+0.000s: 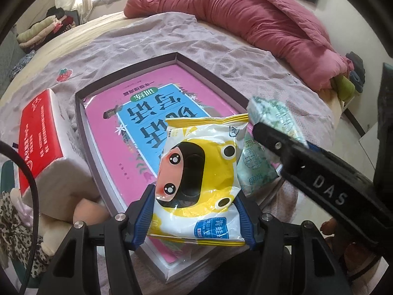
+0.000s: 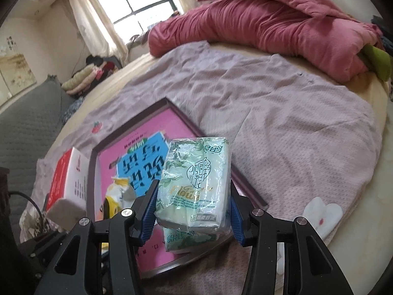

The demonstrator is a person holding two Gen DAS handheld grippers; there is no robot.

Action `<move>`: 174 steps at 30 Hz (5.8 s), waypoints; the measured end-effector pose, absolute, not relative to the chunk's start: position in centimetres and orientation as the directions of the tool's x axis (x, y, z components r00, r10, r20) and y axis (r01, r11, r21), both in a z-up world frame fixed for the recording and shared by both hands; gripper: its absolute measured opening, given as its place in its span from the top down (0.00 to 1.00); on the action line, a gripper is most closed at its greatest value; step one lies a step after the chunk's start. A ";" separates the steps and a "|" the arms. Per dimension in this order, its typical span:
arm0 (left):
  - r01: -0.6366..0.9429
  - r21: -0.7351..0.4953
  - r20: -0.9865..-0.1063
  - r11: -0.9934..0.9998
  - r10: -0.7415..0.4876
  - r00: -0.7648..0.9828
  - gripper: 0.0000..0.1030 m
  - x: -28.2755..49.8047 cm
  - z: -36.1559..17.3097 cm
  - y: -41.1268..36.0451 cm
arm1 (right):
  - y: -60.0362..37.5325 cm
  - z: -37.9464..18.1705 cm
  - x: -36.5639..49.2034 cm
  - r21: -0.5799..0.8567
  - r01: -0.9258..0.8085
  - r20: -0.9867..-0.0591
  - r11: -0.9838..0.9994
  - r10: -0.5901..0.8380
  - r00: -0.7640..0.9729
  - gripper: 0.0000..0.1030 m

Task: Organize soft objects
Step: 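Lower the tissue pack onto the pink book and open the right gripper, then lower the wet-wipe pack onto the book and open the left gripper, then move both open grippers back toward the pile of items, then grasp the floral scrunchie with the left gripper while the right grasps the peach makeup sponge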

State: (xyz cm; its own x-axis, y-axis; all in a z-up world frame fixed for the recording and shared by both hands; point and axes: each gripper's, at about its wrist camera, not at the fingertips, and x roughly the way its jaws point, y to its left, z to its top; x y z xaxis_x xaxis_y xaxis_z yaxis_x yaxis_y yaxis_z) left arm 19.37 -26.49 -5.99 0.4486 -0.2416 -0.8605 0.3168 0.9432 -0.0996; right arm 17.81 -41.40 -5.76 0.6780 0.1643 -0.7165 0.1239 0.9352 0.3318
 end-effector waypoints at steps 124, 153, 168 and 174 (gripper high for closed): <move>0.110 -0.196 -0.767 0.974 -0.223 0.602 0.38 10.6 3.1 -10.5 | -29.3 2.2 11.1 0.119 -0.058 -0.549 0.991 0.114 0.828 0.28; -0.144 -0.350 -0.755 0.926 -0.188 0.628 0.38 10.1 -1.2 3.3 | -19.2 -1.8 11.9 0.055 -0.273 -0.675 0.960 0.238 0.698 0.28; -0.156 -0.426 -0.745 0.891 -0.247 0.620 0.71 13.8 -4.0 4.7 | -18.4 -5.9 15.4 0.038 -0.300 -0.750 0.953 0.226 0.622 0.28; -0.126 -0.480 -0.714 0.868 -0.303 0.631 0.81 13.9 -4.2 5.5 | -17.4 -7.4 16.6 -0.031 -0.327 -0.774 0.944 0.184 0.606 0.28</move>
State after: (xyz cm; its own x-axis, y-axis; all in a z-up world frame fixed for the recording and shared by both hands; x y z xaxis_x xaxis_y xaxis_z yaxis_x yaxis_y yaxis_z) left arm 13.90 5.54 -4.17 0.6310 -0.3031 -0.7141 -0.1262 0.8681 -0.4800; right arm 16.62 -17.40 -7.40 0.6061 0.1842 -0.7737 -0.3271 0.9445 -0.0315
